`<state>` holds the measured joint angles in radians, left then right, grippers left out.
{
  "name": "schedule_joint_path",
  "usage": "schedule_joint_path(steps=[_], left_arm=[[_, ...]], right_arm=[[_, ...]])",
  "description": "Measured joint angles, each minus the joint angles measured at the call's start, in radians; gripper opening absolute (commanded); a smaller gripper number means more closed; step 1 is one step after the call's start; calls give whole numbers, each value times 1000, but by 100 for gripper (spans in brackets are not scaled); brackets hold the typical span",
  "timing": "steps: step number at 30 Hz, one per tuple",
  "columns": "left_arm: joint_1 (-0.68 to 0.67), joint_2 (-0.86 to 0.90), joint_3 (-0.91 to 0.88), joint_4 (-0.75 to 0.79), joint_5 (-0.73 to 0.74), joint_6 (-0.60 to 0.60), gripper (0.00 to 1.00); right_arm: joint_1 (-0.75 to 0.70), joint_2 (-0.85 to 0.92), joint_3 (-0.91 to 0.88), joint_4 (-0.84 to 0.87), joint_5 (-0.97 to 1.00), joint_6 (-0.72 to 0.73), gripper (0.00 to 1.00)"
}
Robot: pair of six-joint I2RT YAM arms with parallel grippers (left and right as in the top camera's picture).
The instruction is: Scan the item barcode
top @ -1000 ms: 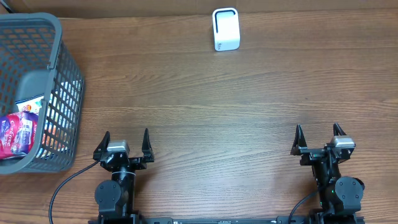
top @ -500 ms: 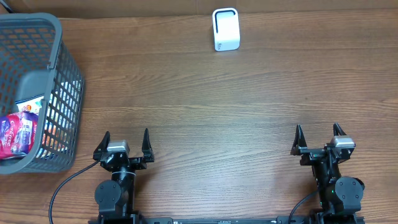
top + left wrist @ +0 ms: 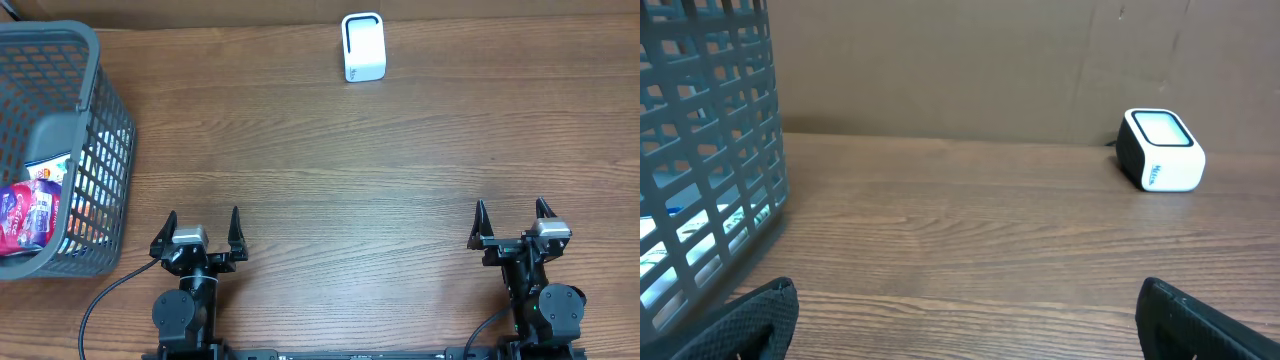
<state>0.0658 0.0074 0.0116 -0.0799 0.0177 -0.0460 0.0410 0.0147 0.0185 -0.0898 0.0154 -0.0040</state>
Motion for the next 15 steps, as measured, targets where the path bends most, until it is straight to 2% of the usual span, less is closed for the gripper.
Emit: schedule_joint_path(steps=[8, 15], left_arm=[[0, 0, -2, 27, 12, -9, 100], [0, 0, -3, 81, 203, -160, 100]], right_arm=[[0, 0, 0, 0, 0, 1, 100], [0, 0, 0, 0, 0, 0, 100]])
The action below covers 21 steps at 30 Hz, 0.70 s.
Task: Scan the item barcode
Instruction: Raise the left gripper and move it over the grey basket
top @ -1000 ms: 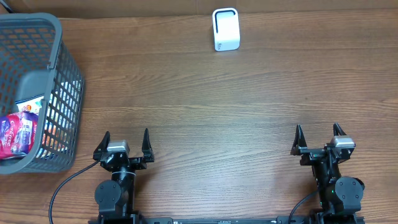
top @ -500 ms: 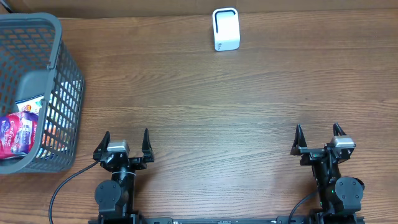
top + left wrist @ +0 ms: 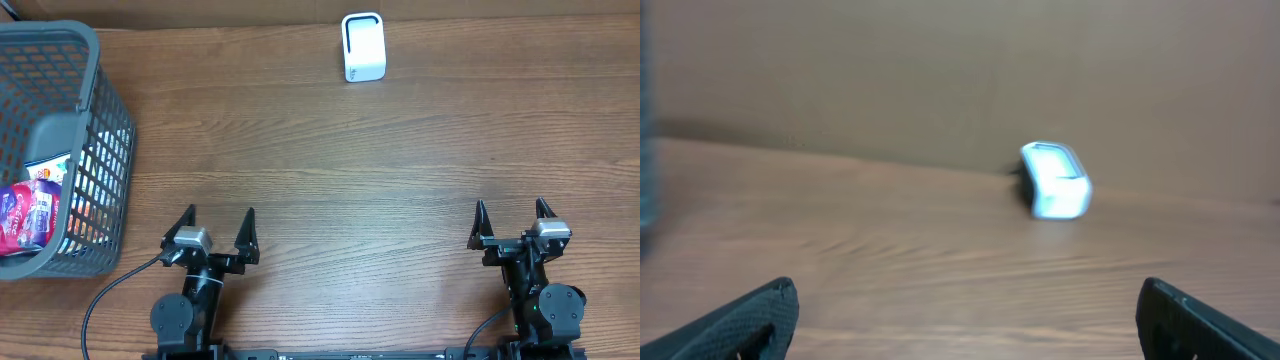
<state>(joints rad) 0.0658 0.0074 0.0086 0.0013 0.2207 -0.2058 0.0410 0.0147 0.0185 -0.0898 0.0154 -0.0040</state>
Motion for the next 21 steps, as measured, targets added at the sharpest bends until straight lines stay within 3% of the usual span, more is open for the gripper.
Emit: schedule_joint_path(steps=[6, 10, 15, 21], left_arm=[[0, 0, 0, 279, 233, -54, 100], [0, -1, 26, 319, 323, -57, 100], [0, 1, 199, 117, 335, 15, 100], [0, 135, 597, -373, 172, 108, 100]], right_arm=[[0, 0, 0, 0, 0, 0, 100], [0, 0, 0, 0, 0, 0, 100], [0, 0, 0, 0, 0, 0, 100], [0, 0, 0, 0, 0, 0, 100]])
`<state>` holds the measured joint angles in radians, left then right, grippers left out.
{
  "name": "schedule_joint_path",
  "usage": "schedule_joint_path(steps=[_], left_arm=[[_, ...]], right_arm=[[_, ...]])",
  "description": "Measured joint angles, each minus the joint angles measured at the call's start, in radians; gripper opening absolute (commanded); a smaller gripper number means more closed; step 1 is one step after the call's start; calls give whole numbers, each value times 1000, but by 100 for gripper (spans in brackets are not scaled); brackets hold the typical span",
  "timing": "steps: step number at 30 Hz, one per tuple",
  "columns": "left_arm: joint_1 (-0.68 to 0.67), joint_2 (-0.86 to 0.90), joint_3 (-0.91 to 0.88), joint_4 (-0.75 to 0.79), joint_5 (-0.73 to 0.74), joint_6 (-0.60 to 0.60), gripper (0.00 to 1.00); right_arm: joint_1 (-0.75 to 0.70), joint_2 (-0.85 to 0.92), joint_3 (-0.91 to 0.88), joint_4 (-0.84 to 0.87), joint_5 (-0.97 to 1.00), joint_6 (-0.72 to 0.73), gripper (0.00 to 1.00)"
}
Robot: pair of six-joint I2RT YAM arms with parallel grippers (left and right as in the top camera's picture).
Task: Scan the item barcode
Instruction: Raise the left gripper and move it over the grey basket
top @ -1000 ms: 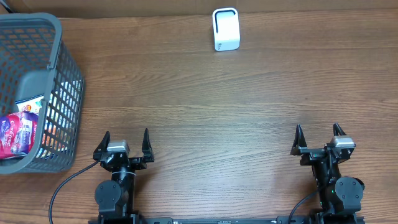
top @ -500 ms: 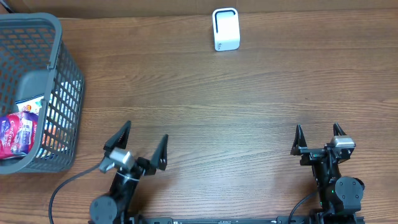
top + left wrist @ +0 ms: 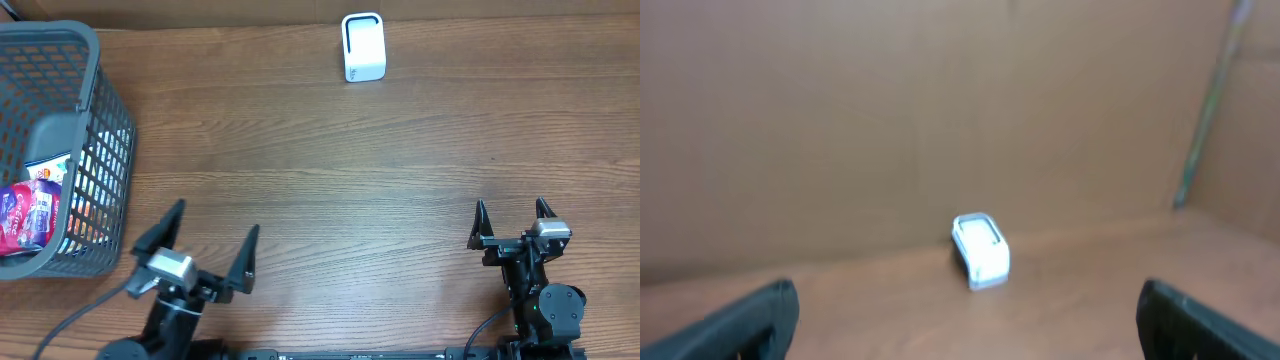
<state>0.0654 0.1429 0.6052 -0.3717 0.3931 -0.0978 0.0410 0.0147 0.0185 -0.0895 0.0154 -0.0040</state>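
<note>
The white barcode scanner (image 3: 363, 46) stands at the far edge of the table, also seen blurred in the left wrist view as the scanner (image 3: 981, 250). Snack packets (image 3: 30, 208) lie inside the grey basket (image 3: 85, 110) at the left. My left gripper (image 3: 212, 240) is open near the front edge, right of the basket, lifted and tilted, with nothing between its fingers. My right gripper (image 3: 510, 219) stands open at the front right, empty.
A brown cardboard wall (image 3: 940, 110) backs the table behind the scanner. The wooden table (image 3: 400, 160) stretches between the grippers and the scanner.
My left gripper has risen and tilted, its fingers spread wider apart in the overhead view. Its wrist view now shows more wall, with the scanner nearer the middle. The right arm is unmoved.
My left gripper rested open at the front, its camera seeing the basket and the scanner far right. Then it had turned right, the basket leaving its view. Now it is lifted higher, facing the scanner and wall. The right gripper stayed still and open throughout.
</note>
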Motion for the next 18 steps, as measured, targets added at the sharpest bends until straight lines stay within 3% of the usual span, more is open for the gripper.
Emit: schedule_joint_path(steps=[3, 8, 12, 18], left_arm=[[0, 135, 154, -116, 44, 25, 100], [0, 338, 259, -87, 211, 54, 100], [0, 471, 345, -150, 224, 67, 100], [3, 846, 832, -641, 170, 87, 100]], right_arm=[[0, 0, 0, 0, 0, 0, 100], [0, 0, 0, -1, 0, 0, 100], [0, 0, 0, -1, 0, 0, 100], [0, 0, 0, 0, 0, 0, 100]])
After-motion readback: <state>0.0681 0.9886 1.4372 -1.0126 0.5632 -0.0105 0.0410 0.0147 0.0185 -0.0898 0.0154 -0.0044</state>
